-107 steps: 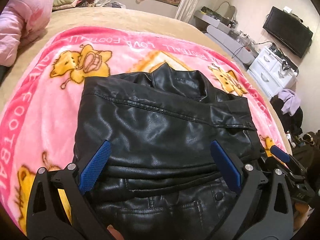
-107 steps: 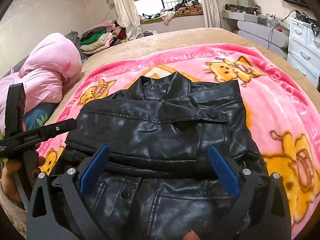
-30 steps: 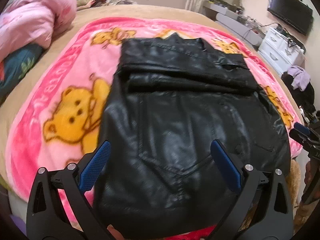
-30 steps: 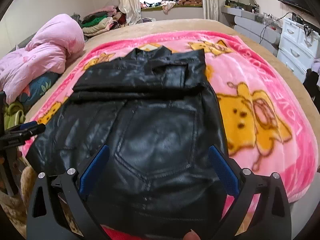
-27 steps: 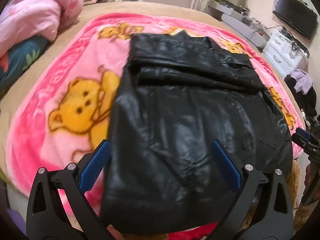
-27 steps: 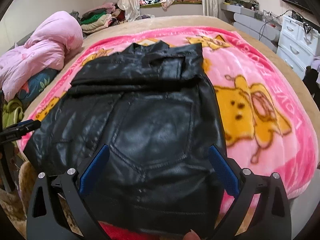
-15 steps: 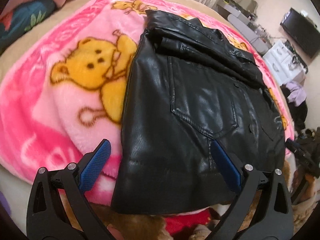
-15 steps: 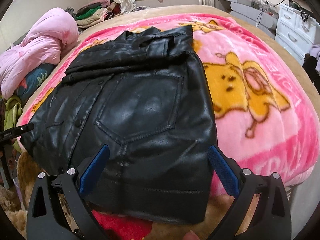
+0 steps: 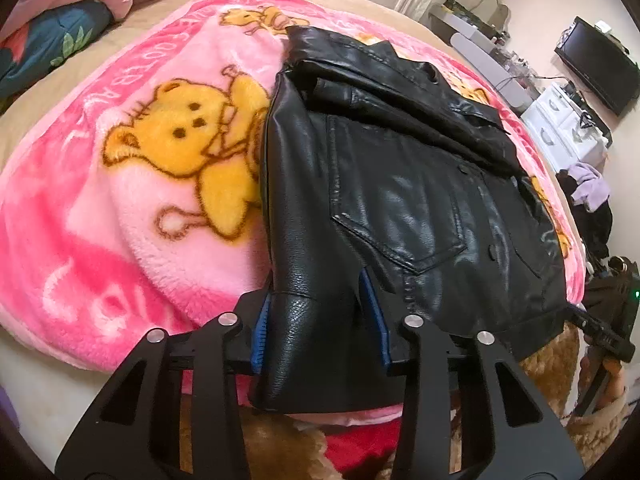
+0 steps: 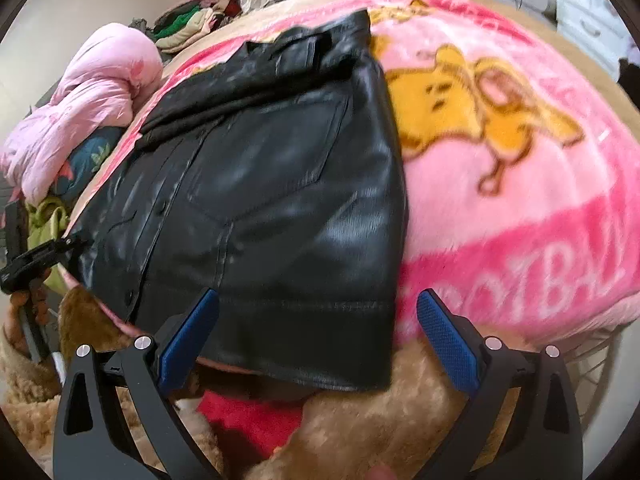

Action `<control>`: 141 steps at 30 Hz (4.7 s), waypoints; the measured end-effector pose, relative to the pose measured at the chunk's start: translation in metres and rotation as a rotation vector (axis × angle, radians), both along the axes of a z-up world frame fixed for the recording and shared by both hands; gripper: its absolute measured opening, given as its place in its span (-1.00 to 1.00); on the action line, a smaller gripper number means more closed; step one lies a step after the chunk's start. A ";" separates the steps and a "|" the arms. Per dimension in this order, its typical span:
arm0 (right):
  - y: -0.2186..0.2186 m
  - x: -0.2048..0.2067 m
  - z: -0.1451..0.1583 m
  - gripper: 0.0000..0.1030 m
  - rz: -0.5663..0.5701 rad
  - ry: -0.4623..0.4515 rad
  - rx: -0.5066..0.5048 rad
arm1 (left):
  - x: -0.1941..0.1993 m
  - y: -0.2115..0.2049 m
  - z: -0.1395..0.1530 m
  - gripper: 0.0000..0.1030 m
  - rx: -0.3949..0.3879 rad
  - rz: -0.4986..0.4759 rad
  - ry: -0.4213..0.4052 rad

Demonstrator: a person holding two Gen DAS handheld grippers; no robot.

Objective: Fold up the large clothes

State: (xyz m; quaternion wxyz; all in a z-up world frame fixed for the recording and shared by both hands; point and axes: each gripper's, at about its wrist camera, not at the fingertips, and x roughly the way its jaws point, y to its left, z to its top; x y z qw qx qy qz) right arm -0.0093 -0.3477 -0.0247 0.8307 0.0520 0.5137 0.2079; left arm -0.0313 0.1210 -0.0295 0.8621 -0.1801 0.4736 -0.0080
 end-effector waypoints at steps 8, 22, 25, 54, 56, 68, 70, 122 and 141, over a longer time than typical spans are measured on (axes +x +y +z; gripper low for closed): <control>0.002 -0.010 0.005 -0.36 0.031 -0.072 0.025 | -0.003 0.008 -0.002 -0.69 -0.021 0.029 -0.001; -0.018 0.025 0.086 -0.69 0.017 -0.296 0.352 | 0.030 0.007 0.057 -0.84 -0.083 0.042 -0.147; -0.014 0.039 0.100 -0.71 0.004 -0.336 0.353 | 0.046 0.009 0.070 -0.84 -0.094 0.044 -0.181; 0.022 0.213 0.136 -0.71 -0.192 -0.376 0.226 | 0.202 0.041 0.101 -0.76 -0.159 0.118 -0.320; 0.026 0.227 0.131 -0.71 -0.197 -0.364 0.209 | 0.213 0.046 0.096 -0.76 -0.168 0.141 -0.307; 0.032 0.291 0.090 -0.64 -0.253 -0.278 0.123 | 0.262 0.059 0.065 -0.70 -0.152 0.157 -0.215; 0.033 0.297 0.082 -0.60 -0.259 -0.260 0.123 | 0.268 0.060 0.057 -0.66 -0.158 0.149 -0.201; 0.038 0.368 0.069 -0.80 -0.222 -0.385 0.095 | 0.312 0.049 0.058 -0.90 0.133 0.157 -0.327; 0.037 0.387 -0.002 -0.72 -0.286 -0.223 0.029 | 0.341 0.061 -0.013 -0.78 0.095 0.191 -0.146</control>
